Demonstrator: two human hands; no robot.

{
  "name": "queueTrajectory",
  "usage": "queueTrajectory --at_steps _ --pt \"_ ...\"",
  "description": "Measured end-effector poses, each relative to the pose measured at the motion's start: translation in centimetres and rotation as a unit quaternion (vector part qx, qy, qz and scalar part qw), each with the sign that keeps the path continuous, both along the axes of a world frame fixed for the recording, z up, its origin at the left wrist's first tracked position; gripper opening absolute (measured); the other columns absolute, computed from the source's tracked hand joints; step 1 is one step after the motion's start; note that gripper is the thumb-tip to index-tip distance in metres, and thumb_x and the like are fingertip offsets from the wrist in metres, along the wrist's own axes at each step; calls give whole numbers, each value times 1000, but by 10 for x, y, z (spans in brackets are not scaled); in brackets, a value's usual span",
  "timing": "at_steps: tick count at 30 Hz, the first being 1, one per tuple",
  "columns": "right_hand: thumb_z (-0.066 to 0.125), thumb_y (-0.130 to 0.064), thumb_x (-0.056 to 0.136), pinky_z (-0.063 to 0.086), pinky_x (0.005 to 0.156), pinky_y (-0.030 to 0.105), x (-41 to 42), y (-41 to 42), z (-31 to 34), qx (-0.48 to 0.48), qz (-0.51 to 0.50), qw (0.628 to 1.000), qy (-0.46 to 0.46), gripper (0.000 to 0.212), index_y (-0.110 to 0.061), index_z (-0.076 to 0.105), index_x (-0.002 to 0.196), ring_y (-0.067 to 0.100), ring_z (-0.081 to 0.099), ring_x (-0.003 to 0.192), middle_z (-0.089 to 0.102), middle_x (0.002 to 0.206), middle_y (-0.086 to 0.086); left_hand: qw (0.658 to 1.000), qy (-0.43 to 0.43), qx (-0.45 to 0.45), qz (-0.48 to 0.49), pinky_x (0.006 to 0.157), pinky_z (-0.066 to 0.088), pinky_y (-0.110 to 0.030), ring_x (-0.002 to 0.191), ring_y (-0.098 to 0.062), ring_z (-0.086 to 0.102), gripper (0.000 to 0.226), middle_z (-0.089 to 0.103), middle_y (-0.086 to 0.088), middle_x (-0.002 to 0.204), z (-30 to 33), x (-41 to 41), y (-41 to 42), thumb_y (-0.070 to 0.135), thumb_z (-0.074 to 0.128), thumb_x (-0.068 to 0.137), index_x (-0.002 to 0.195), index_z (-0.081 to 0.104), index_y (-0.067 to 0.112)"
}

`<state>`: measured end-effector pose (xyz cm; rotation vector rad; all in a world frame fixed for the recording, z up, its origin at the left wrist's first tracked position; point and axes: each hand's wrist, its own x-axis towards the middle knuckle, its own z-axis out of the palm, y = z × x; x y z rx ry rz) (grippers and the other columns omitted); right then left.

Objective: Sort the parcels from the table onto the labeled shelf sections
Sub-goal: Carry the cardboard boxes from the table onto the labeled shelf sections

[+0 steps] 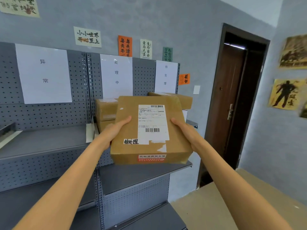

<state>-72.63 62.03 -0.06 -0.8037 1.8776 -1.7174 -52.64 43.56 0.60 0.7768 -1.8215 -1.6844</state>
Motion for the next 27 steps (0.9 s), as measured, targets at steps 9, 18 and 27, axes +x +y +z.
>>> queueTrajectory --at_steps 9,18,27 --pt "62 -56 84 55 86 39 -105 -21 45 5 -21 1000 8 51 -20 63 120 26 69 96 73 106 6 998 -10 -48 -29 98 48 -43 97 -22 68 44 73 0 103 45 -106 -37 58 67 79 110 65 26" --pt "61 -58 85 55 85 39 -192 -39 66 -15 14 1000 1 50 -22 62 120 26 69 97 72 110 5 998 -18 -56 -32 97 49 -41 98 -22 68 52 73 -1 105 67 -190 -61 64 69 73 110 65 26" --pt "60 -55 87 54 90 38 -300 -72 101 -6 70 997 31 45 -21 64 117 24 69 93 73 108 6 996 -35 -84 -7 99 49 -45 104 -26 68 75 73 -5 108 89 -269 -91 71 73 60 117 64 24"
